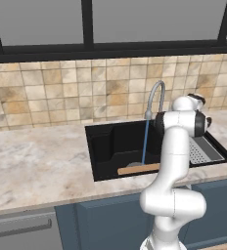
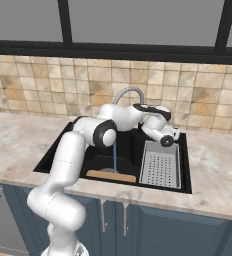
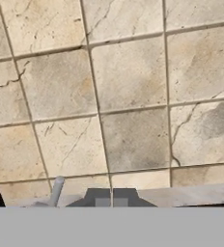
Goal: Turn on the sink faucet with hot water and rinse the cutting board for ten seconds, then turn off the faucet. Push the cutting board to reach the water if necessary.
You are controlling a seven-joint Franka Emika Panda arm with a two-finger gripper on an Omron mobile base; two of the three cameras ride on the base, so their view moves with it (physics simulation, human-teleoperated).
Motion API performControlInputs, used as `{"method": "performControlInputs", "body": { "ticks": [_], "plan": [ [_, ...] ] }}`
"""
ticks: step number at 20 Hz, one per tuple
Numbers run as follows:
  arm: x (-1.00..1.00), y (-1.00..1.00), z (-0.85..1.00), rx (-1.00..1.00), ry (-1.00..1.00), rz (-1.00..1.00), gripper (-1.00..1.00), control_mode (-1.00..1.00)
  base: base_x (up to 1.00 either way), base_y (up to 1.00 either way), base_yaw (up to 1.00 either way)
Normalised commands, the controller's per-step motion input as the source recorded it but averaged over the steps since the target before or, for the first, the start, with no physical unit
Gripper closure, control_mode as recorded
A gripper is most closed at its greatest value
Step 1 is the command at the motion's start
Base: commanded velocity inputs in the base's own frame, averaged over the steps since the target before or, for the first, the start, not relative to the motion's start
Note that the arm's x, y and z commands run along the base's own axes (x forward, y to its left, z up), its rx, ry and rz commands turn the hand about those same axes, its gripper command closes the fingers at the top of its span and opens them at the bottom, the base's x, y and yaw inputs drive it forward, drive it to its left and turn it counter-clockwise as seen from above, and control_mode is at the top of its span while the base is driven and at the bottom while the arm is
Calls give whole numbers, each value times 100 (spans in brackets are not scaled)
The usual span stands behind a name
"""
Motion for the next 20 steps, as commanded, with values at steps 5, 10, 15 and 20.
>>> {"method": "performControlInputs", "body": {
  "ticks": [5, 10, 15, 20],
  "plan": [
    [-12, -18, 0, 0, 7, 0, 100, -100, 0, 0, 0],
    [-6, -8, 0, 0, 7, 0, 100, -100, 0, 0, 0],
    [0, 0, 0, 0, 5, 0, 100, -100, 0, 0, 0],
    [0, 8, 0, 0, 3, 1, 100, -100, 0, 0, 0]
  ]
}}
